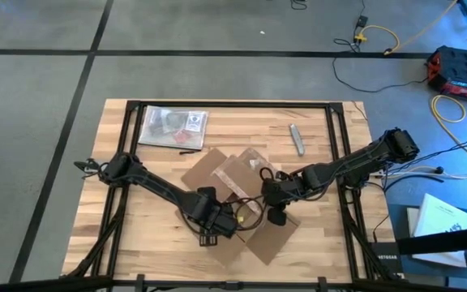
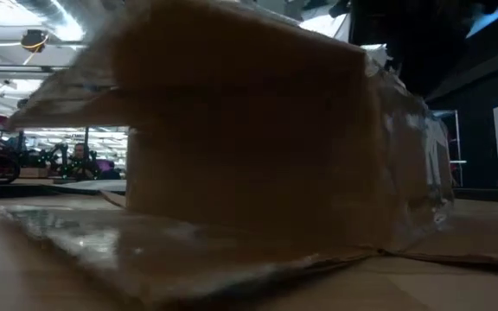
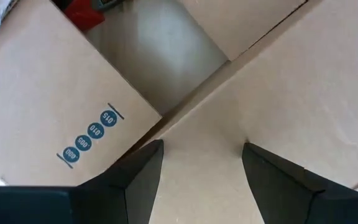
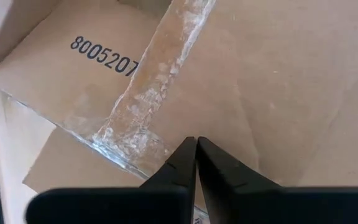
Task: Unpack boxes
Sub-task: Break down the box until it is fully flat
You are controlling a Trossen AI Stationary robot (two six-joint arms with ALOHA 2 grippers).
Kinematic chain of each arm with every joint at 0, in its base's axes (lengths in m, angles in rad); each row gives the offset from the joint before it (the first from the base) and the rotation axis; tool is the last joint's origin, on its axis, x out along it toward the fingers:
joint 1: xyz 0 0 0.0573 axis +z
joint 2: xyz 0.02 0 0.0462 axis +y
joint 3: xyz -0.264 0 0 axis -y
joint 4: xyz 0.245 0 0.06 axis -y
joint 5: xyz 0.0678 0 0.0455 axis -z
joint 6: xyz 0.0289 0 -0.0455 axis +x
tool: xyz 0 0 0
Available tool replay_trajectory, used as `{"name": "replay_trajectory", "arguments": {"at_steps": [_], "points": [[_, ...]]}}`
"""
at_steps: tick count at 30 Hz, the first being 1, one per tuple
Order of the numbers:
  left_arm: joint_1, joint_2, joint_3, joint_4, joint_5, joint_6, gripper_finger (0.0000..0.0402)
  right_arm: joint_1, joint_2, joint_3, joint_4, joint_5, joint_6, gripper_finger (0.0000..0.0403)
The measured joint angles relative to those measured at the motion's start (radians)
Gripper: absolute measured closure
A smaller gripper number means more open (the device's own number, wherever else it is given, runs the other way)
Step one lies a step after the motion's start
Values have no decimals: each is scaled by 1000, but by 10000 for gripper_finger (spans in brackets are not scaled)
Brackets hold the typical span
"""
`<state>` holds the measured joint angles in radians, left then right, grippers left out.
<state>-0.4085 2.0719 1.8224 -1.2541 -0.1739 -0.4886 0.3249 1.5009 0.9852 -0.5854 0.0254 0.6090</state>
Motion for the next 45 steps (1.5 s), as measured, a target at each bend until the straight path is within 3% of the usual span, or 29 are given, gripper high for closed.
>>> {"name": "replay_trajectory", "arguments": {"at_steps": [5, 15, 24, 28, 33, 45], "points": [[12, -58, 5, -16, -12, -32, 190, 9, 1, 46, 17, 63, -5, 337], [38, -168, 7, -18, -14, -63, 190, 8, 0, 151, 26, 216, -44, 150], [43, -310, 7, -19, -59, -102, 190, 8, 64, 154, 253, 227, -221, 19], [42, -389, 7, -22, -124, -108, 190, 9, 135, 182, 283, 239, -278, 9], [41, -465, 7, -21, -171, -125, 190, 9, 237, 267, 228, 386, -361, 16], [36, -511, 8, -76, -181, -80, 190, 9, 481, 552, -52, 522, -434, 16]]}}
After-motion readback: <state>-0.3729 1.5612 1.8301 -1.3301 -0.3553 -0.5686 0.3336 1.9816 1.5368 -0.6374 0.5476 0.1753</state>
